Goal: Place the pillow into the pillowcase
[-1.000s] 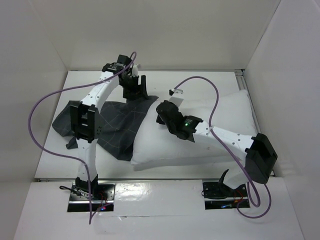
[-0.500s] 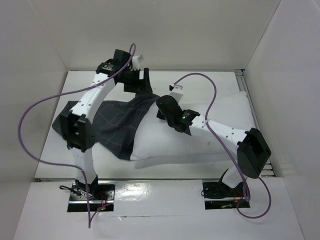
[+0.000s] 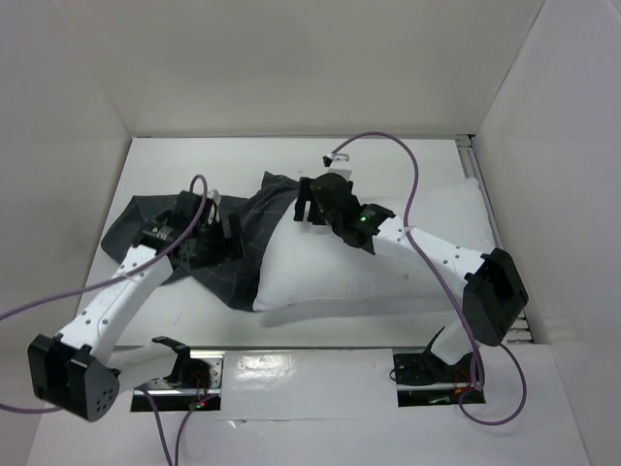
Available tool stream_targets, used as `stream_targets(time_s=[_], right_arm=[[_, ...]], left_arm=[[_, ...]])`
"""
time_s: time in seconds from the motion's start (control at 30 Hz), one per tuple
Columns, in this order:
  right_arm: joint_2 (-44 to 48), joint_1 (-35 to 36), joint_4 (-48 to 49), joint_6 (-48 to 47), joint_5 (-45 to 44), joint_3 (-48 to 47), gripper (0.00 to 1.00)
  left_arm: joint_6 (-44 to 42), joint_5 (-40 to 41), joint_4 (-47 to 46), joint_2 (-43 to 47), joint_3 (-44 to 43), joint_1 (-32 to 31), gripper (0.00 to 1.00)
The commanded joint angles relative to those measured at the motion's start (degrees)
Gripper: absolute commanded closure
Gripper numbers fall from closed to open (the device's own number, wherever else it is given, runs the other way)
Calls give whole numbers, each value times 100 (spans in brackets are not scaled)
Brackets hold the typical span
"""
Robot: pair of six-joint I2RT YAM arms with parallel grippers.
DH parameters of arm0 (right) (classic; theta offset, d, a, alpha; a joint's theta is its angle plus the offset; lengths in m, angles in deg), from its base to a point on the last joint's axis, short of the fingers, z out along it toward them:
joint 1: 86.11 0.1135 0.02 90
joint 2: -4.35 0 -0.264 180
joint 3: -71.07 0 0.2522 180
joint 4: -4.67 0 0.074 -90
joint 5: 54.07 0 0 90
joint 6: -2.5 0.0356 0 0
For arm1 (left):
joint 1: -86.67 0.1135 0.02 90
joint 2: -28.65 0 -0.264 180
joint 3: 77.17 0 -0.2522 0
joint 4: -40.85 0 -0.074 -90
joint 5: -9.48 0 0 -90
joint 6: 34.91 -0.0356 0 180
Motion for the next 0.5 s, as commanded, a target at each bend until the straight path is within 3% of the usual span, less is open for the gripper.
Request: stream_targets(time_s=[0.0, 0.17, 0.2, 0.37, 0.47], right_arm=[[296, -67, -432, -560, 112, -218, 15], [656, -6, -818, -780, 375, -218, 6], [709, 55, -889, -781, 376, -218, 6], [1026, 56, -1144, -781, 490, -218, 5], [1193, 56, -1196, -781, 412, -165, 5]], left_arm=[[939, -224, -223, 679, 708, -121, 0], [1372, -163, -399, 1522, 1692, -445, 12], [1425, -163, -469, 1524, 1781, -515, 12], [1636, -163, -987, 1358, 2160, -779, 37], [1864, 126, -1172, 1094, 2265, -1025, 38]])
